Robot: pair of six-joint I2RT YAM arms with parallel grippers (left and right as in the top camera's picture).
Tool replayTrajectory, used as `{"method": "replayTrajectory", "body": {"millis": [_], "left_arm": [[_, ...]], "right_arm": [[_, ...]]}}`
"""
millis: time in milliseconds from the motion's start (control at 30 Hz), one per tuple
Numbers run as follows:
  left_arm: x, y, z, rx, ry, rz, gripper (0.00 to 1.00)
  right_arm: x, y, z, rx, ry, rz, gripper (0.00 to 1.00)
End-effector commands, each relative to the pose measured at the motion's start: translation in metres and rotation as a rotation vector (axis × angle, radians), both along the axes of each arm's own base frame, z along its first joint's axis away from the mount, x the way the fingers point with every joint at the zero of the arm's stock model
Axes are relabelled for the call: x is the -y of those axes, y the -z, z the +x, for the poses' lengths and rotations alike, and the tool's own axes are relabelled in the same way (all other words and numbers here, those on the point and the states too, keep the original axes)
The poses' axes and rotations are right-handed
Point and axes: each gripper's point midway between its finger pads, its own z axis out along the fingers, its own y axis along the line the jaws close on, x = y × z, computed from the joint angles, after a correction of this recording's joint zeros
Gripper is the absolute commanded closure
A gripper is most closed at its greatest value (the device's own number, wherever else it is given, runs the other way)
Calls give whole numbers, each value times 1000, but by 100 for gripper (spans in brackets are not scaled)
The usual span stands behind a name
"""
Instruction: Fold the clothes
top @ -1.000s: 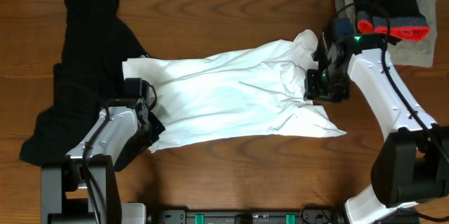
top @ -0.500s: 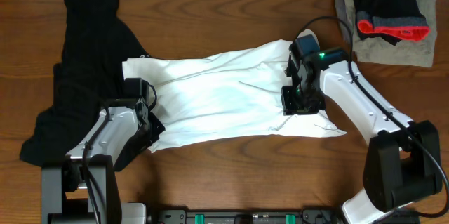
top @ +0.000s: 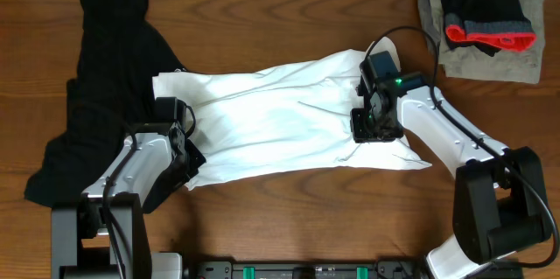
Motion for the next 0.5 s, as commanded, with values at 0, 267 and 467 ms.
{"method": "replayTrajectory", "body": {"millis": [0,267,467], "left_arm": [[-10,19,-20,-77,-1,48,94],[-10,19,-19,-76,-1,48,94],[-10,19,-19,-75,15,47,94]], "right_arm": [[5,8,-8,-17,10,-26,62],[4,11,-19,-54,1,-14,73],[4,11,-15,-37,-2,-9,99]]}}
